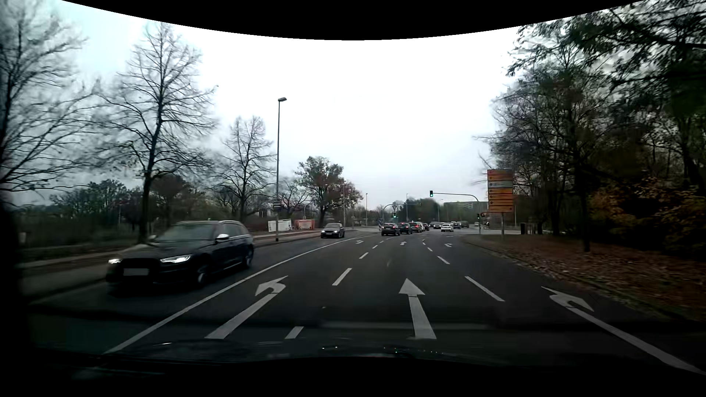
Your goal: Follow the waypoints while adhering to traffic rules and regulations
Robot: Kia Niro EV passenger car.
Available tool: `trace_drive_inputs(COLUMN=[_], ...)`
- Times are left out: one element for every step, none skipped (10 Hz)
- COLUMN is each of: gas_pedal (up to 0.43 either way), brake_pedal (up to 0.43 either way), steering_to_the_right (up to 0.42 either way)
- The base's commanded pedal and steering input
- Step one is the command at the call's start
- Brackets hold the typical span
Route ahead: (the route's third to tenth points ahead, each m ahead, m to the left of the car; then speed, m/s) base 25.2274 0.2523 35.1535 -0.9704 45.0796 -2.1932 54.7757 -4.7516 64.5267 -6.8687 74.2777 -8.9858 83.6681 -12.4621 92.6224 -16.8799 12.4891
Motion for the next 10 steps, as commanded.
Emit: trace_drive_inputs(gas_pedal=[0.189,0.177,0.177,0.177,0.177,0.169,0.169,0.169,0.169,0.169], brake_pedal=[0.000,0.000,0.000,0.000,0.000,0.000,0.000,0.000,0.000,0.000], steering_to_the_right=[0.037,0.035,0.029,0.026,0.027,0.026,0.026,0.026,0.026,0.027])
